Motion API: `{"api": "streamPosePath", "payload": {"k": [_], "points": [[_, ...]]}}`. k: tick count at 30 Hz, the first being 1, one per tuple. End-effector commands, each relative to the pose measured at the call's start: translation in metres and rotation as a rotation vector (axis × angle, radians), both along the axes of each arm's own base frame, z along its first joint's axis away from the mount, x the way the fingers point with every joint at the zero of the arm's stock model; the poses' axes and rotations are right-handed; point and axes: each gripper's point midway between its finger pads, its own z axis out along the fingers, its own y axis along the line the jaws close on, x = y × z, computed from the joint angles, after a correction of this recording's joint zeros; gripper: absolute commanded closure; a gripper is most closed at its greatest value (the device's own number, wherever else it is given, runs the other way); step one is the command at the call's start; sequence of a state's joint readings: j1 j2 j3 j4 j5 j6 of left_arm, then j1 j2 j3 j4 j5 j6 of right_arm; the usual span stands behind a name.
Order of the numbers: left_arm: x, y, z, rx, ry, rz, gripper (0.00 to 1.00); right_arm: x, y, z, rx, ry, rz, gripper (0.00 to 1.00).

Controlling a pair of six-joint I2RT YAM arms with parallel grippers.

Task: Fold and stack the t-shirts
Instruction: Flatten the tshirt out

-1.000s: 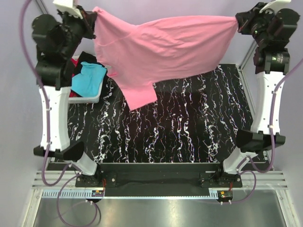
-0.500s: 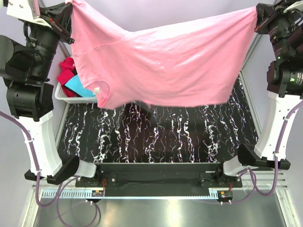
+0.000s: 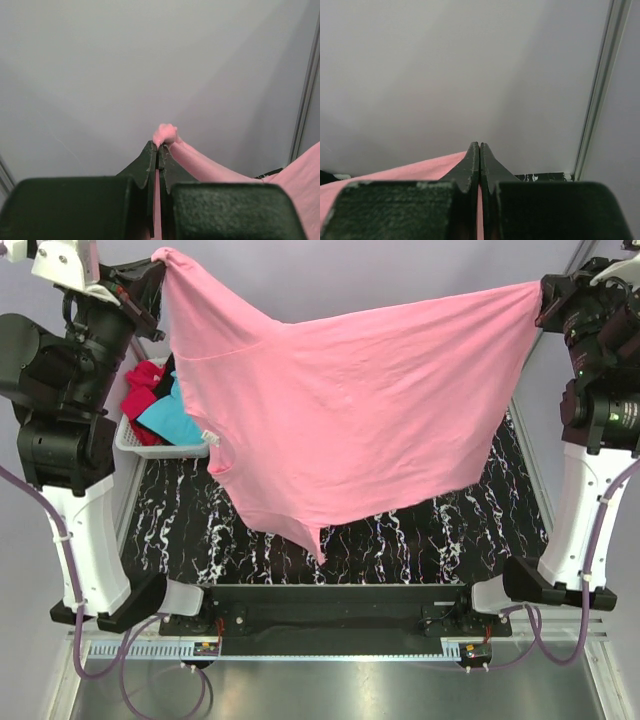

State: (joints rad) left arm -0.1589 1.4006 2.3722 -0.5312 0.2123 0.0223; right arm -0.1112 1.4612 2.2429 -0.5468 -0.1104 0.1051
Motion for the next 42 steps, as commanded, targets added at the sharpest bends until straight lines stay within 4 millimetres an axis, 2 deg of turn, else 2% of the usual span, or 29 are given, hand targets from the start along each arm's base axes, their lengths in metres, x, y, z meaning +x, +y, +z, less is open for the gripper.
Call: {"api": "streamPosePath", "payload": {"k": [1,2,3,4,6,7,9,10,11,14,20,21,24,27,28,29,31,32,33,34,35,37,38,40,41,42], "points": [[-0.049,0.002,0.028,0.006,-0.117,-0.031,1.0,-0.051,-0.001,0.037,-0.024,-0.117,-0.04,1.0],[-0.065,0.004,0.031,0.005,-0.135,-0.033,1.0,-0.062,-0.001,0.04,-0.026,-0.129,-0.046,1.0],[-0.068,0.004,0.028,0.006,-0.13,-0.032,1.0,-0.069,-0.001,0.042,-0.03,-0.137,-0.052,1.0],[-0.085,0.008,0.032,0.009,-0.152,-0.026,1.0,-0.079,-0.003,0.042,-0.035,-0.141,-0.066,1.0],[-0.096,0.011,0.03,0.008,-0.156,-0.014,1.0,-0.092,-0.003,0.043,-0.042,-0.153,-0.077,1.0],[-0.111,0.014,0.032,0.012,-0.176,-0.011,1.0,-0.099,-0.003,0.045,-0.044,-0.162,-0.082,1.0],[-0.123,0.017,0.032,0.005,-0.183,-0.007,1.0,-0.117,-0.002,0.049,-0.048,-0.187,-0.09,1.0],[-0.135,0.019,0.034,0.0,-0.197,-0.007,1.0,-0.122,-0.002,0.049,-0.05,-0.188,-0.092,1.0],[-0.142,0.02,0.035,-0.004,-0.204,-0.009,1.0,-0.135,-0.001,0.055,-0.053,-0.212,-0.095,1.0],[-0.164,0.026,0.039,-0.016,-0.236,0.007,1.0,-0.158,-0.002,0.063,-0.057,-0.238,-0.114,1.0],[-0.185,0.04,0.051,-0.041,-0.275,0.061,1.0,-0.178,-0.007,0.07,-0.068,-0.25,-0.156,1.0],[-0.194,0.044,0.057,-0.057,-0.298,0.076,1.0,-0.178,-0.008,0.071,-0.069,-0.249,-0.163,1.0],[-0.197,0.052,0.064,-0.083,-0.31,0.107,1.0,-0.179,-0.011,0.074,-0.067,-0.247,-0.177,1.0],[-0.174,0.055,0.061,-0.074,-0.277,0.148,1.0,-0.162,-0.022,0.067,-0.081,-0.201,-0.23,1.0],[-0.154,0.052,0.056,-0.054,-0.247,0.153,1.0,-0.153,-0.025,0.061,-0.084,-0.177,-0.24,1.0],[-0.14,0.05,0.051,-0.046,-0.222,0.157,1.0,-0.131,-0.03,0.047,-0.084,-0.123,-0.254,1.0],[-0.087,0.042,0.027,-0.018,-0.127,0.16,1.0,-0.108,-0.034,0.031,-0.094,-0.072,-0.262,1.0],[-0.056,0.037,0.006,0.001,-0.056,0.159,1.0,-0.084,-0.039,0.006,-0.095,-0.004,-0.27,1.0],[-0.037,0.033,-0.005,0.011,-0.022,0.156,1.0,-0.07,-0.041,-0.007,-0.101,0.025,-0.27,1.0],[-0.009,0.028,-0.019,0.022,0.02,0.154,1.0,-0.058,-0.043,-0.014,-0.101,0.033,-0.276,1.0],[0.01,0.025,-0.032,0.032,0.054,0.15,1.0,-0.032,-0.048,-0.048,-0.103,0.117,-0.284,1.0],[0.065,0.013,-0.076,0.057,0.167,0.135,1.0,-0.003,-0.054,-0.075,-0.104,0.164,-0.295,1.0],[0.082,0.009,-0.091,0.062,0.197,0.124,1.0,0.022,-0.059,-0.117,-0.104,0.255,-0.305,1.0],[0.129,0.0,-0.139,0.069,0.283,0.108,1.0,0.049,-0.064,-0.149,-0.099,0.297,-0.312,1.0],[0.143,-0.004,-0.155,0.072,0.307,0.101,1.0,0.07,-0.068,-0.191,-0.098,0.381,-0.318,1.0],[0.161,-0.009,-0.179,0.078,0.338,0.092,1.0,0.081,-0.07,-0.212,-0.093,0.411,-0.325,1.0]]}}
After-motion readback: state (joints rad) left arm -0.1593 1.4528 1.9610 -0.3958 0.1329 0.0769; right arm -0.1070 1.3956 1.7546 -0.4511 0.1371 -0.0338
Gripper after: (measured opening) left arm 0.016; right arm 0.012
